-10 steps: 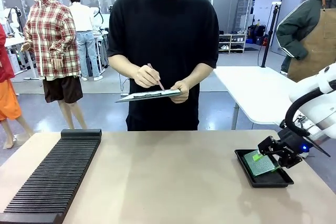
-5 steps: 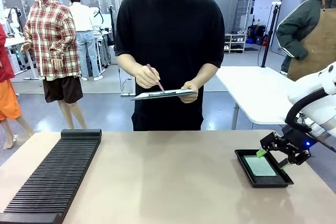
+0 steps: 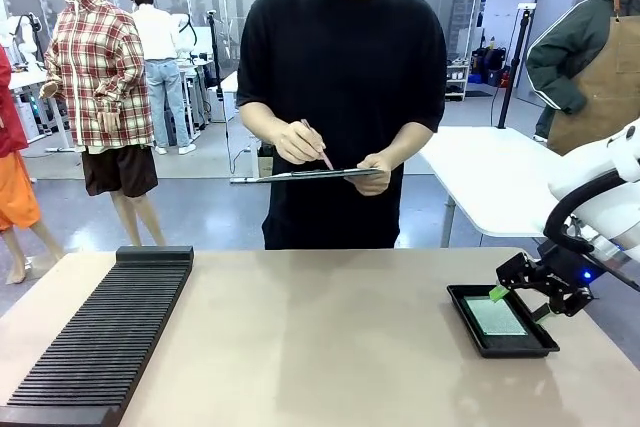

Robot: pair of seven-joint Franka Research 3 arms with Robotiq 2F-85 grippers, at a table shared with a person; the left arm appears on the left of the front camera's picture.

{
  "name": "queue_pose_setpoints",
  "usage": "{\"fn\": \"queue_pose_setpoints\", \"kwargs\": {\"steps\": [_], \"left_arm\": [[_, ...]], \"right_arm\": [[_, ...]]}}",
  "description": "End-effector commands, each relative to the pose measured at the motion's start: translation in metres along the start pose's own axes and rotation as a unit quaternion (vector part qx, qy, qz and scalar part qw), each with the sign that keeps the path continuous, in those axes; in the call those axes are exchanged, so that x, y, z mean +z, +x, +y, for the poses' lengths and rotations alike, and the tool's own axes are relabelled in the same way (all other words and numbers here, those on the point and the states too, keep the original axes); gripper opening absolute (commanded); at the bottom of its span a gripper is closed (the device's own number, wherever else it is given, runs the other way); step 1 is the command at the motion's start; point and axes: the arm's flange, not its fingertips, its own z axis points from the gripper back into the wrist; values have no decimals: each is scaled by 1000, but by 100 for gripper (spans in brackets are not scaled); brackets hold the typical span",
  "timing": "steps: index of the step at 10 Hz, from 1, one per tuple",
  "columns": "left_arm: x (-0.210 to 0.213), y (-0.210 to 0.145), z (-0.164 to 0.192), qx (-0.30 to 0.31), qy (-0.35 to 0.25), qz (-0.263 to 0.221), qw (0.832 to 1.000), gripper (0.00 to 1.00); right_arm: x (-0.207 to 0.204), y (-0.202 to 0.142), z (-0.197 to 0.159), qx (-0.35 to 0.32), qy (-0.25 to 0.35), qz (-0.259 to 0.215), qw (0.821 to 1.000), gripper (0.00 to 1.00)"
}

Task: Inspect the PCB.
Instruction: Place the Blank PCB in the ESD tray.

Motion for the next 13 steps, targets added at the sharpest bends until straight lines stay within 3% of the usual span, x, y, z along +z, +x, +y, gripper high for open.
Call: {"fn": "queue_pose_setpoints", "kwargs": {"steps": [1, 8, 10, 13], "left_arm": [[1, 1, -3, 4, 4, 1, 1000, 100], [1, 1, -3, 4, 4, 1, 1000, 100], [1, 1, -3, 4, 4, 1, 1000, 100], [1, 1, -3, 4, 4, 1, 1000, 100]], "right_arm": [[-2, 2, -1, 8, 5, 0, 1000, 100], [0, 0, 0, 0, 0, 0, 1000, 100], [61, -10, 19, -3, 48, 28, 998, 100], [145, -38, 17, 3, 127, 33, 991, 100]]}}
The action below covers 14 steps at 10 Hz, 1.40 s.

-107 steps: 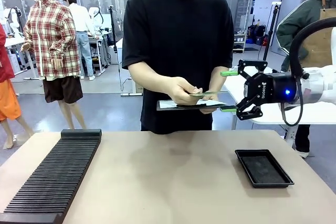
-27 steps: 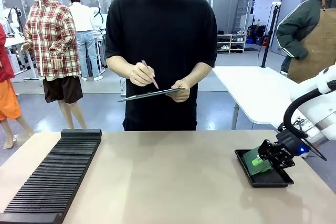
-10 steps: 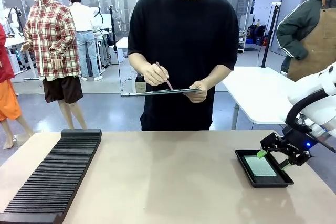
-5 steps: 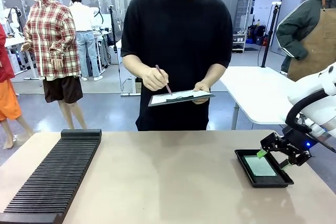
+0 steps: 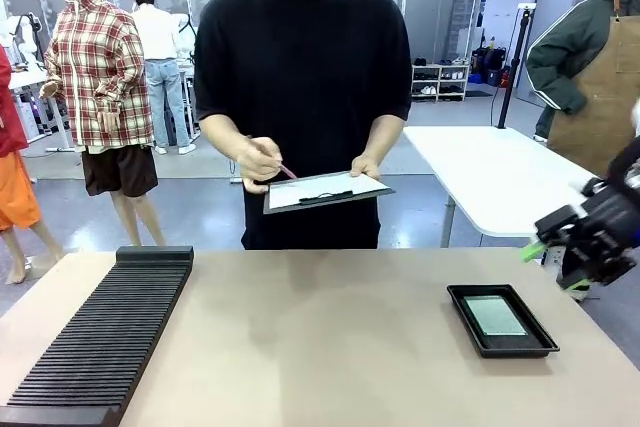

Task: Inspect the PCB.
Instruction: Place the Blank PCB in the ESD tray.

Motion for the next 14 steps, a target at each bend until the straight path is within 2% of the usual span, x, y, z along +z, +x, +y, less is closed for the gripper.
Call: {"fn": "queue_pose_setpoints", "kwargs": {"steps": [1, 4, 7, 10, 11, 14], "left_arm": [[1, 1, -3, 4, 4, 1, 1000, 100], [1, 1, -3, 4, 4, 1, 1000, 100], [1, 1, -3, 4, 4, 1, 1000, 100], [1, 1, -3, 4, 4, 1, 1000, 100], [1, 1, -3, 4, 4, 1, 1000, 100], [1, 1, -3, 4, 4, 1, 1000, 100]], "right_arm": [[47, -20, -8, -9, 65, 9, 998, 100], [79, -59, -49, 1, 178, 6, 984, 100], [80, -89, -78, 0, 260, -25, 965, 100], [71, -85, -81, -3, 299, -37, 954, 100], [79, -94, -81, -9, 266, -31, 963, 100], [79, -94, -81, -9, 266, -31, 963, 100]]}}
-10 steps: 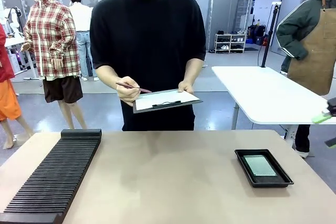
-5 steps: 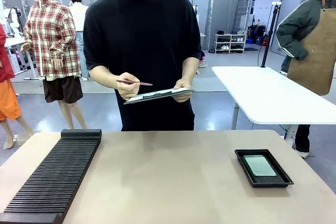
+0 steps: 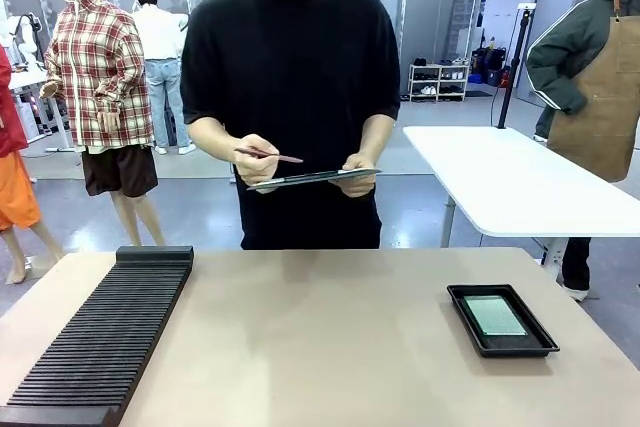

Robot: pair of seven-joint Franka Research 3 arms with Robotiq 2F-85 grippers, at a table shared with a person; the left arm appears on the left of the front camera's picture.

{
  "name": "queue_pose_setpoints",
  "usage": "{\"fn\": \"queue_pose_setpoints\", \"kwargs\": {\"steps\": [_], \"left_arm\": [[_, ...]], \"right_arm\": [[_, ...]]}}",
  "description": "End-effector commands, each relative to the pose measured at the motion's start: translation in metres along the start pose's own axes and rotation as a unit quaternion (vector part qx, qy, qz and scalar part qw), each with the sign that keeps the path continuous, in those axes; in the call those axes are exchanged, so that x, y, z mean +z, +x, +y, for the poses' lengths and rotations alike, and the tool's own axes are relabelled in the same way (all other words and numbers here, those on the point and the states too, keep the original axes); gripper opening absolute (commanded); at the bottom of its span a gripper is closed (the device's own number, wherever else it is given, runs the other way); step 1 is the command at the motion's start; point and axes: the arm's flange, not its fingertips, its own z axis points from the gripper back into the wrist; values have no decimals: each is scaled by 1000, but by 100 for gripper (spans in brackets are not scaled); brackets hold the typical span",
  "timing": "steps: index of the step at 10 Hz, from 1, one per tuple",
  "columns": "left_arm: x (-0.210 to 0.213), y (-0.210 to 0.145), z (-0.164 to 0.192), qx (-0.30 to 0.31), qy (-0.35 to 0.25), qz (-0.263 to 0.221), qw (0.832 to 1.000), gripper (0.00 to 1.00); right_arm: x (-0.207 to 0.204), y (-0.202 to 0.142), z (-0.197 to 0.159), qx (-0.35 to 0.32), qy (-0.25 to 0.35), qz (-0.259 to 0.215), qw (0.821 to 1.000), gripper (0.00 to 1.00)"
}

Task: Inspect the PCB.
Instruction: Place the Blank PCB in the ESD tray.

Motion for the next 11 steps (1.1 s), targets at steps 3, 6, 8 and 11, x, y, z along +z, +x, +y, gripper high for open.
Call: {"fn": "queue_pose_setpoints", "kwargs": {"steps": [3, 6, 8, 11], "left_arm": [[1, 1, -3, 4, 4, 1, 1000, 100], [1, 1, -3, 4, 4, 1, 1000, 100], [1, 1, -3, 4, 4, 1, 1000, 100], [1, 1, -3, 4, 4, 1, 1000, 100]], "right_arm": [[1, -3, 3, 5, -6, 5, 1000, 100], [1, -3, 3, 5, -6, 5, 1000, 100], [1, -3, 3, 5, -6, 5, 1000, 100], [1, -3, 3, 5, -6, 5, 1000, 100]]}}
